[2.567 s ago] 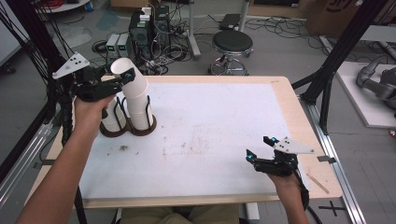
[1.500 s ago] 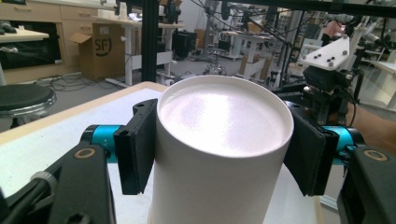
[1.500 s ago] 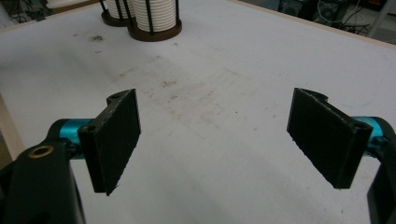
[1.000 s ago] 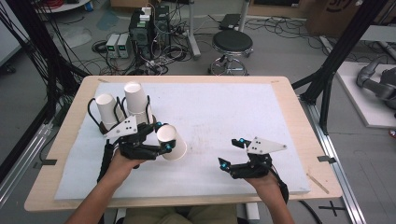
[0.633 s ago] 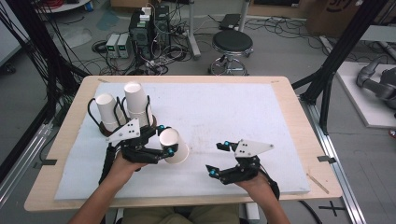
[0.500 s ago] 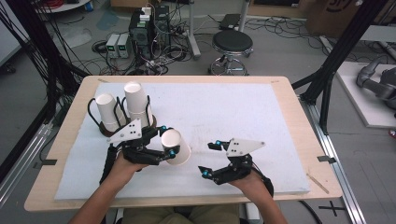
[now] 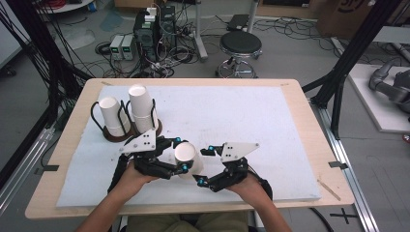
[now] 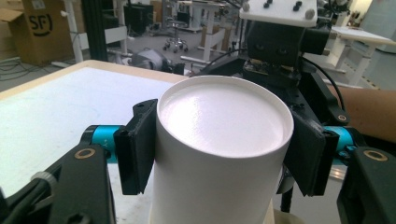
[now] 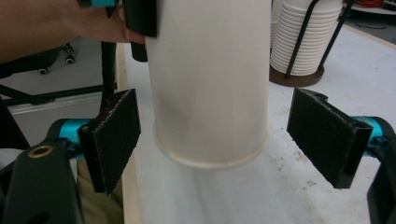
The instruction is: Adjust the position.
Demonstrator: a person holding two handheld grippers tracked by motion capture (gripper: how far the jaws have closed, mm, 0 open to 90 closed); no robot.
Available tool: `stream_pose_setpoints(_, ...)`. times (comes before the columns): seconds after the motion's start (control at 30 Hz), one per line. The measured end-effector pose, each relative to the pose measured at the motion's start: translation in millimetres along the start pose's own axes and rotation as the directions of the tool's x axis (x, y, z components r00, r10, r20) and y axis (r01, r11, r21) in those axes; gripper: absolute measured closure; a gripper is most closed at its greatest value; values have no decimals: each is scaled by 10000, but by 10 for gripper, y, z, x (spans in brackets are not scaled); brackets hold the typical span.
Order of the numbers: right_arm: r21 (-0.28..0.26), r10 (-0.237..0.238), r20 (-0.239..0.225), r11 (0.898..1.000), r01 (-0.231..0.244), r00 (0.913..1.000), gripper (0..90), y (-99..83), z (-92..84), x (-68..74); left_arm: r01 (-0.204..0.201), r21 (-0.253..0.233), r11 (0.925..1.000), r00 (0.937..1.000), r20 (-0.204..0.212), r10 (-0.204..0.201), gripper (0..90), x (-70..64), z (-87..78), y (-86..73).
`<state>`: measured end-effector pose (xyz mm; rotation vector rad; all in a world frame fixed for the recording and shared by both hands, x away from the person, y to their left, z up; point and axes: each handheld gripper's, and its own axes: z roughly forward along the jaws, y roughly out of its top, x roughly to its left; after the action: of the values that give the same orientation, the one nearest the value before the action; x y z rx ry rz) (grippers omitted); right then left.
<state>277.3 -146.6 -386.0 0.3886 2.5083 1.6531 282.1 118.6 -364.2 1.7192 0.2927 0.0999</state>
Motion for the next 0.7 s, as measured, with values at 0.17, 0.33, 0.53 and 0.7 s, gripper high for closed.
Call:
stream_pose_setpoints(0.17, 81, -83, -155, 9999, 85, 9998, 180, -13, 47, 23, -10, -12, 10000, 9998, 201, 10, 335, -40, 32, 9)
stream_pose_setpoints(0.33, 82, -107, -153, 9999, 108, 9998, 180, -12, 80, 30, 40, -36, 10000, 9994, 331, -39, 335, -51, 37, 16)
stream_pose_setpoints(0.53, 31, -147, -332, 9999, 148, 9993, 181, -16, 114, 49, 172, -56, 9998, 9987, 487, -169, 336, -60, 66, 3)
stream_pose_setpoints(0.7, 82, -166, -382, 9998, 170, 9991, 187, -29, 140, 56, 271, -164, 9995, 9977, 621, -260, 336, -55, 69, 0)
